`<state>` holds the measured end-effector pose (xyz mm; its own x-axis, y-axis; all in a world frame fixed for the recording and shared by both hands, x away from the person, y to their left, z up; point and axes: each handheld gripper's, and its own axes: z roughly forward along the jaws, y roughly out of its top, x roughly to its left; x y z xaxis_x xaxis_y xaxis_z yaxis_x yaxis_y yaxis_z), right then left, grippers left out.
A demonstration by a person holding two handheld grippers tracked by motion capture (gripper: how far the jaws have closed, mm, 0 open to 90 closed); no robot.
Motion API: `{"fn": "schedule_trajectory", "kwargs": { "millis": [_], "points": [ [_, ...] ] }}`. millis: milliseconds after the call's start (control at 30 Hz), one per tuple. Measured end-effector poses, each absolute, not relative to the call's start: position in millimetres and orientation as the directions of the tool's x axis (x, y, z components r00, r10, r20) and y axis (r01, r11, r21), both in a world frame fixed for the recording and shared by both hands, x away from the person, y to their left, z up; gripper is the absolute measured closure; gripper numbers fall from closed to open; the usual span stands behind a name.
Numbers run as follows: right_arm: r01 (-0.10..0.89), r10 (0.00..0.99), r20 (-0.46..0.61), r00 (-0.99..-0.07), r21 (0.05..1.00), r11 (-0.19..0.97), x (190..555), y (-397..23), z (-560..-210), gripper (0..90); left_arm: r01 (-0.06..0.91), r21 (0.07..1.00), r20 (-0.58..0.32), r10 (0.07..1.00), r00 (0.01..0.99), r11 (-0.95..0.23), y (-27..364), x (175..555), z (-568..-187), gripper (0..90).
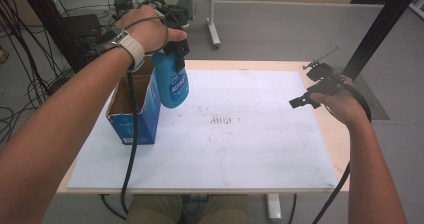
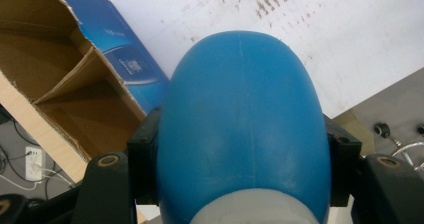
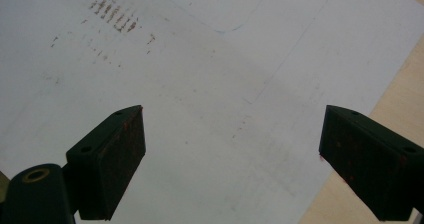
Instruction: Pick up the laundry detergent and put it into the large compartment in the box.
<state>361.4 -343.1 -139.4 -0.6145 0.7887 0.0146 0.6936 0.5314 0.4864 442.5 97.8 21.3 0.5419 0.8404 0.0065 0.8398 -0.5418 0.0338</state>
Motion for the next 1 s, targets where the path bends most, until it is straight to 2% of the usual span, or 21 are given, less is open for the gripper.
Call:
{"fn": "schedule_trajectory", "kwargs": {
  "millis": [400,900,1000],
  "points": [
    [0.682,0.779,0.018,-0.627,0.497,0.537,367,-344,-142,11.1,0.886,0.047,0.024,0.887,0.462,-0.462,116,443,39,37.6],
    [0.673,0.771,0.023,-0.636,0.505,0.541,373,-343,-142,11.1,0.933,0.030,0.011,0.933,0.360,-0.360,143,450,47,37.6],
    [0.672,0.770,0.023,-0.638,0.505,0.542,374,-342,-143,11.1,0.940,0.051,-0.004,0.941,0.338,-0.337,151,448,49,37.6]
  ]
}}
